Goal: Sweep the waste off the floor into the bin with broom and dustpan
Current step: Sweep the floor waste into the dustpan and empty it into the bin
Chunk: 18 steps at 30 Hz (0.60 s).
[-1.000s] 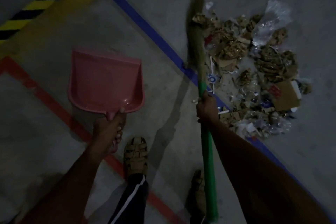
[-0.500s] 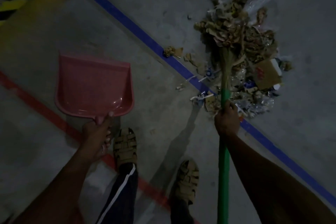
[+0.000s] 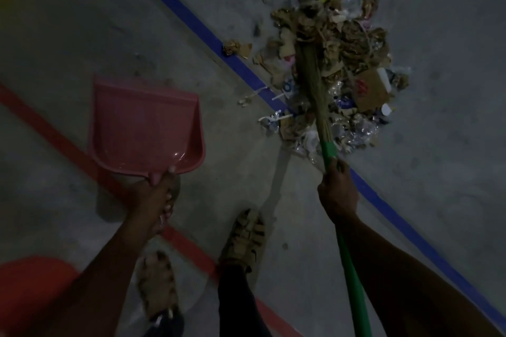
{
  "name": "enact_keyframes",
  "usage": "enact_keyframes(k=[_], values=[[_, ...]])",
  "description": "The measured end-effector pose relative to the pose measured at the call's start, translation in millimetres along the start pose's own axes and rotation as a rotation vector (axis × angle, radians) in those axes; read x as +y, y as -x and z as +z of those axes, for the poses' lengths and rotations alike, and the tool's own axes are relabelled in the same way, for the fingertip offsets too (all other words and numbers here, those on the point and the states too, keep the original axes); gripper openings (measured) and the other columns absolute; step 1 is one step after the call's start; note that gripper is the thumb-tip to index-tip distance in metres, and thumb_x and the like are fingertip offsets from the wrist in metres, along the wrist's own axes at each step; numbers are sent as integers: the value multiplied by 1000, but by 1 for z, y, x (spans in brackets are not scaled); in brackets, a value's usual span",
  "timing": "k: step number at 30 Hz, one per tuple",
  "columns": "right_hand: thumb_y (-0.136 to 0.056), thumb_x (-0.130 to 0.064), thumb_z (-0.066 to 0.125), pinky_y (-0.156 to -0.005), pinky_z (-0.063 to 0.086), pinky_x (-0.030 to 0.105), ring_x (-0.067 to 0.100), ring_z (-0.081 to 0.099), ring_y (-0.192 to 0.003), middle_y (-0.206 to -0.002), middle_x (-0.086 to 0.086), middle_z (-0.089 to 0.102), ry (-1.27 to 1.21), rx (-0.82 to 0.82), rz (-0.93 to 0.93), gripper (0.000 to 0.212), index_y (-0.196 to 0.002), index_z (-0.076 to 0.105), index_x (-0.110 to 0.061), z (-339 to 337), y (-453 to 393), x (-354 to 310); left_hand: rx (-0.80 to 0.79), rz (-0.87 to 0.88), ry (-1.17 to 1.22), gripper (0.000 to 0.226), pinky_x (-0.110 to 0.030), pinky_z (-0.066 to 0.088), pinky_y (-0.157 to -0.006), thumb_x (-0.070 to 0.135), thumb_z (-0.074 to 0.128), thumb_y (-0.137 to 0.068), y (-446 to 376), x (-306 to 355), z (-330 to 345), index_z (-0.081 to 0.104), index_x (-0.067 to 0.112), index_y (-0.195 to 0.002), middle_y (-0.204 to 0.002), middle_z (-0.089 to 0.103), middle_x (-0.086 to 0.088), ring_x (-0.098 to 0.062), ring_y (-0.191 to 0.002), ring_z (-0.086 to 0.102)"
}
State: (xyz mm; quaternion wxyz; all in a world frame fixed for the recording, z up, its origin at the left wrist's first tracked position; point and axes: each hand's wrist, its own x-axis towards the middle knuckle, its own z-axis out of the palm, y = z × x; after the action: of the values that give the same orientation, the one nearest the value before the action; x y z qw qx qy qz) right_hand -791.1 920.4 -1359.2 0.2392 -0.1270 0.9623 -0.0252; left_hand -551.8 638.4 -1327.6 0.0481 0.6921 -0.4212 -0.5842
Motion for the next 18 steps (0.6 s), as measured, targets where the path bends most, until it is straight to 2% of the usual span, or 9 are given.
enact_keyframes(k=[2,4,6,8,11,15,18], values=[[-96,-14,53,-49,54,42,25,55,-76,-143,10,37,-14,47,-28,50,-142,35,-15,6,15,14,-22,2,19,42,-24,37,-50,43,70,-93,3,-15,0,43,20,-71,-48,37,-1,-8,-26,31],[-98,-16,52,-48,53,42,26,55,-75,-146,10,34,-12,70,-60,52,-146,32,-16,12,29,22,-37,14,16,42,-28,38,-54,41,70,-94,3,-26,-5,44,17,-71,-43,38,2,-9,-27,32],[-99,-17,51,-49,53,40,28,57,-80,-150,12,32,-2,81,-73,53,-149,32,-14,18,45,27,-53,11,27,41,-27,38,-52,38,70,-95,7,-35,-13,44,16,-71,-42,38,3,-9,-27,31],[-100,-19,50,-50,49,35,30,57,-82,-152,13,32,-6,87,-82,53,-150,33,-13,25,61,29,-38,22,20,42,-22,37,-44,37,69,-96,12,-41,-24,42,15,-70,-40,38,5,-7,-26,30],[-100,-22,50,-51,52,39,30,58,-77,-153,11,31,-28,70,-155,53,-149,33,-15,38,86,22,8,65,-2,41,-15,30,-33,37,71,-94,16,-52,-54,44,15,-72,-40,40,5,-6,-26,32],[-98,-21,52,-45,45,32,29,55,-65,-150,8,35,-48,58,-265,51,-146,36,-15,66,129,7,9,70,-47,42,-15,28,-34,40,71,-93,21,-68,-100,47,17,-67,-40,40,6,-8,-27,34],[-91,-16,59,-44,42,30,32,56,-58,-149,11,39,-67,15,-387,58,-146,40,-14,93,167,4,36,67,-56,41,-14,29,-33,38,71,-94,26,-81,-127,46,18,-68,-42,39,3,-8,-27,34]])
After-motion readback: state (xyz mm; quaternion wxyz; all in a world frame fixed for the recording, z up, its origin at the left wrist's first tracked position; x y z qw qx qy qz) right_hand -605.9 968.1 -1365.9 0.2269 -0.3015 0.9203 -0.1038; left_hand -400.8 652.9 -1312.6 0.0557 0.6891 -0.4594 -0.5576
